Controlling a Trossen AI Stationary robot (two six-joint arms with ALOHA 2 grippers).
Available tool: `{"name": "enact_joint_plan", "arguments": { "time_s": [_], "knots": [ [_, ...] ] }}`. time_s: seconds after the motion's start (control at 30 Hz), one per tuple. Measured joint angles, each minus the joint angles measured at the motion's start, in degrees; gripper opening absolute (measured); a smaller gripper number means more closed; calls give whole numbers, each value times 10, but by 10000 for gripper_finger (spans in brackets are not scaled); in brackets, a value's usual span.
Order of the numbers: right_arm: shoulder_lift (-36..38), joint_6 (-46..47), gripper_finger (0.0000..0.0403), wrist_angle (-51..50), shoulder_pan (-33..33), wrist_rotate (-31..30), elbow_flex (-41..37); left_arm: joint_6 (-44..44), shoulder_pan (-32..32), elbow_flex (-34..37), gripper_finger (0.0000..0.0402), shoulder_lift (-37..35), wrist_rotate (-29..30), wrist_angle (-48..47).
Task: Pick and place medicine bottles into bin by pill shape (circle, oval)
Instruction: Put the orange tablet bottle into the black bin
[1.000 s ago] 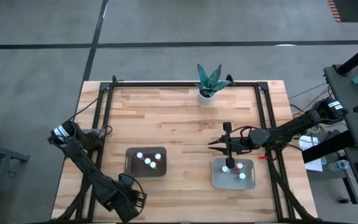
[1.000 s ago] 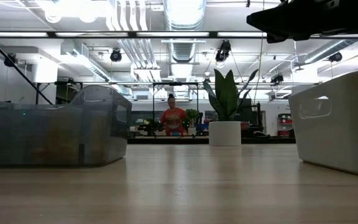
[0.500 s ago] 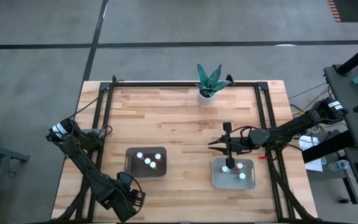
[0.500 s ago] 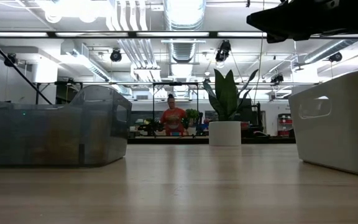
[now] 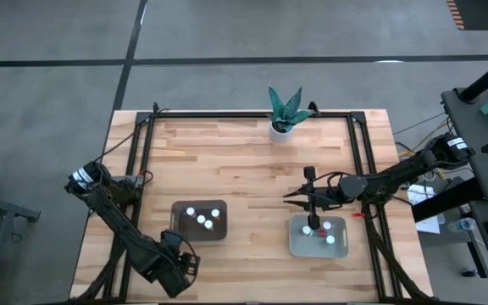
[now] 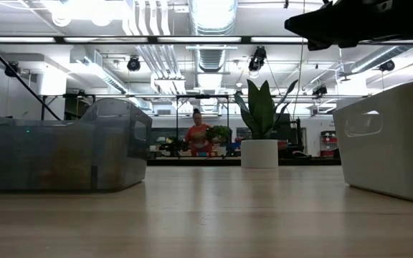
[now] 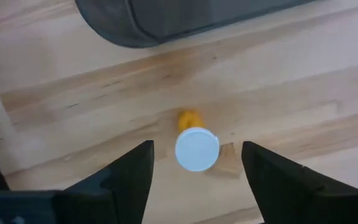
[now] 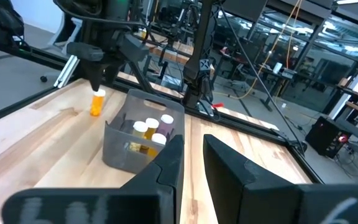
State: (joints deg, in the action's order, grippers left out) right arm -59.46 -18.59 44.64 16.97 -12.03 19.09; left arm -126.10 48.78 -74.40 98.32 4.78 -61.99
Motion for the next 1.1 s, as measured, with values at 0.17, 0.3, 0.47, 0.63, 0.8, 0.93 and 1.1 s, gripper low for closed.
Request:
{"name": "enact_joint_plan", "arguments": {
  "time_s": [0.17,0.3,0.47,0.63,0.8,0.93,1.1],
  "knots": [
    [0,0,52,-7,0,0,0,0,-1,8,228,0,1,5],
    [0,0,52,-8,0,0,0,-1,-1,24,228,0,0,39],
    [0,1,52,-9,0,0,0,-1,-1,43,228,0,-1,60],
    [0,1,52,-9,0,0,0,0,-1,44,208,0,-2,60],
    [0,1,52,-9,0,0,0,2,-1,44,167,0,-2,61],
    [0,2,52,-9,0,0,0,3,-1,46,137,0,-2,62],
    [0,2,52,-10,0,0,0,5,-1,45,108,0,-2,64]
  ]
}}
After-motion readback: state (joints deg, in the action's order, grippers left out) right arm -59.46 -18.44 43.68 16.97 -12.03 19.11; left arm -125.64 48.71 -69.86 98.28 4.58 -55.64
